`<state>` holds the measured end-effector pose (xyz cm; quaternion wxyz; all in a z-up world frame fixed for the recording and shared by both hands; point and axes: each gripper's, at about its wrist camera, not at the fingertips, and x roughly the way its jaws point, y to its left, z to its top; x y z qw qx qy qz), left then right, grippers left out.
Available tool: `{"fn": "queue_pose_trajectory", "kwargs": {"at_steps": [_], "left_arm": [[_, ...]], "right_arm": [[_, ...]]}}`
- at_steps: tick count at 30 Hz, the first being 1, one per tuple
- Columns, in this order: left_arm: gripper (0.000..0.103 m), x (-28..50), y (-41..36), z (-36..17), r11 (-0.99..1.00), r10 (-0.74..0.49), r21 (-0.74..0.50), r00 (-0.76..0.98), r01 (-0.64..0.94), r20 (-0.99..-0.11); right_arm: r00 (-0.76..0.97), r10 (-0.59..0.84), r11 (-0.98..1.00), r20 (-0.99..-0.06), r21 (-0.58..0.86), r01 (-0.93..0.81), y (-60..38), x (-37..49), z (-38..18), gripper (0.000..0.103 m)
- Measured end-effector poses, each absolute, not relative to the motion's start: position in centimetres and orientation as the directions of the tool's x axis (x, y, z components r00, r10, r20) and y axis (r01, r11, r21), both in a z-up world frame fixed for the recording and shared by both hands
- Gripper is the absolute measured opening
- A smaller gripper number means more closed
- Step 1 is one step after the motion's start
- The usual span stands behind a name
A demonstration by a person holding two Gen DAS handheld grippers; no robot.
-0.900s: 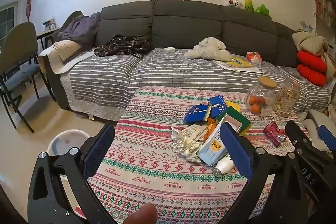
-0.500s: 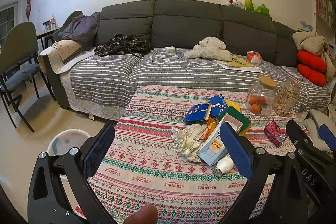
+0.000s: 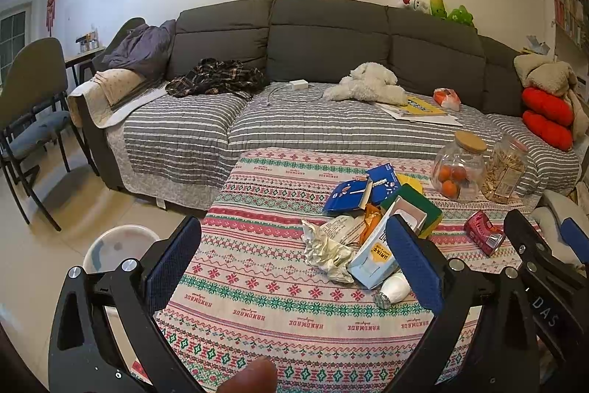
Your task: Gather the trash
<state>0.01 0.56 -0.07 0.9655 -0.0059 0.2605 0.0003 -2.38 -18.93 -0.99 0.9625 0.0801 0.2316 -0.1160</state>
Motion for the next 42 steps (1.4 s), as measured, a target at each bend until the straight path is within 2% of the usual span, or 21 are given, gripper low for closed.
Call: {"fn": "queue_pose_trajectory", "kwargs": {"at_steps": [20,25,33,37,42], "left_arm": [[0.096,-0.1,0.6,-1.5,1.0,0.004,-0.01,0.857,-0.011,-0.516],[0.096,0.6,0.4,-1.1,1.0,-0.006,-0.029,0.818,-0.012,-0.575],[0.096,3.0,1.2,-1.5,0.998,-0.023,-0.067,0.813,-0.02,-0.582],[0.096,5.3,1.4,-2.2,0.995,-0.062,-0.104,0.773,-0.005,-0.631],[0.096,8.7,-3.6,-5.8,0.975,-0.157,-0.025,0.607,0.221,-0.779]], "right_arm": [[0.859,-0.182,0.96,-0.479,0.104,0.261,-19.1,-2.3,-1.5,0.098],[0.853,-0.181,0.958,-0.489,0.111,0.266,-19.3,-2.1,-1.6,0.098],[0.805,-0.167,0.939,-0.57,0.156,0.305,-21.0,0.3,-1.1,0.098],[0.773,-0.141,0.911,-0.619,0.225,0.346,-23.3,2.1,-0.5,0.098],[0.755,-0.134,0.883,-0.642,0.269,0.385,-26.2,3.5,-1.5,0.098]]}}
